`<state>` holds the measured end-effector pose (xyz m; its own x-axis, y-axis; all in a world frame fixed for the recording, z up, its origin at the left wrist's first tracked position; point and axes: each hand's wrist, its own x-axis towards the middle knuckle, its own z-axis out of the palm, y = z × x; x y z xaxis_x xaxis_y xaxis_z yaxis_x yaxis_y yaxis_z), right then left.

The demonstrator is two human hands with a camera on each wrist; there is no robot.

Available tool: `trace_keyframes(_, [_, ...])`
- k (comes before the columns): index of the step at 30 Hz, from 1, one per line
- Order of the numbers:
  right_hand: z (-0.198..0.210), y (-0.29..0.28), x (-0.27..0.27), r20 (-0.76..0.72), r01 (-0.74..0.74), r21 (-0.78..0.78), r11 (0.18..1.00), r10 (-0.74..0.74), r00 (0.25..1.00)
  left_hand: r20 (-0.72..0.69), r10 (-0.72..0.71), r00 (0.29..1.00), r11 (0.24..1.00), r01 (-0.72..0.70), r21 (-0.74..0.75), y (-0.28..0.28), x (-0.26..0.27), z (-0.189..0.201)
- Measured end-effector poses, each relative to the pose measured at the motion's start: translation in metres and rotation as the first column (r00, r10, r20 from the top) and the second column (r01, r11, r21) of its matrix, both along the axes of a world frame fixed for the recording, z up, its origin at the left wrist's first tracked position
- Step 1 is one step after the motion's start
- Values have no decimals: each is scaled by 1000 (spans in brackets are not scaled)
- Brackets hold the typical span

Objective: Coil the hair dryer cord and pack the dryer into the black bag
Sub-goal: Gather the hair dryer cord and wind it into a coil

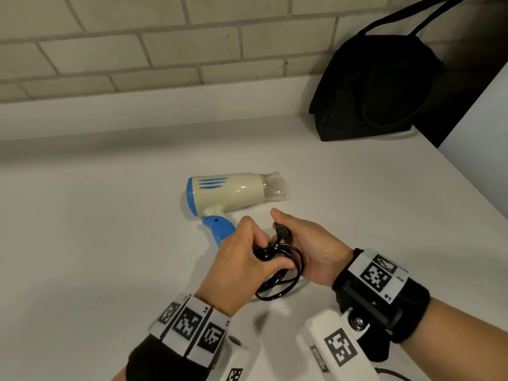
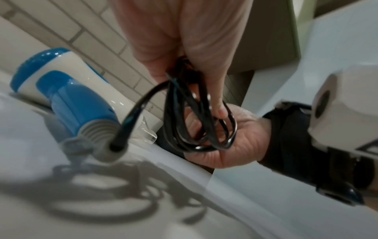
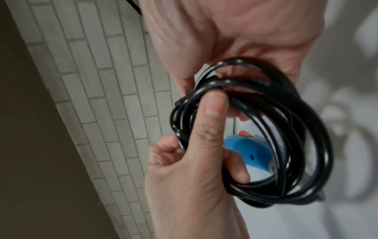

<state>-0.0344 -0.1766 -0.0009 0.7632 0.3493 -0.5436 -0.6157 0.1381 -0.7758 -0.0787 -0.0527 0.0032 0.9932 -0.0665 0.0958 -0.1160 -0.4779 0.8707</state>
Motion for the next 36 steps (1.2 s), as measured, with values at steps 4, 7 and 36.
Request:
trace_keyframes(4, [-4,-1,-5,47,-43,-60,997,46,998,25,-79,997,996,80,-39,-3,-1,2])
trace_keyframes(7, [-4,-1,-7,104,-43,-44,998,48,993,104,-206,973,978,209,-15,0,0,2])
trace_keyframes(36, [-6,-5,-27,529,64,-485,872,234,816,-133,61,989,997,-67,-36,12,6,14])
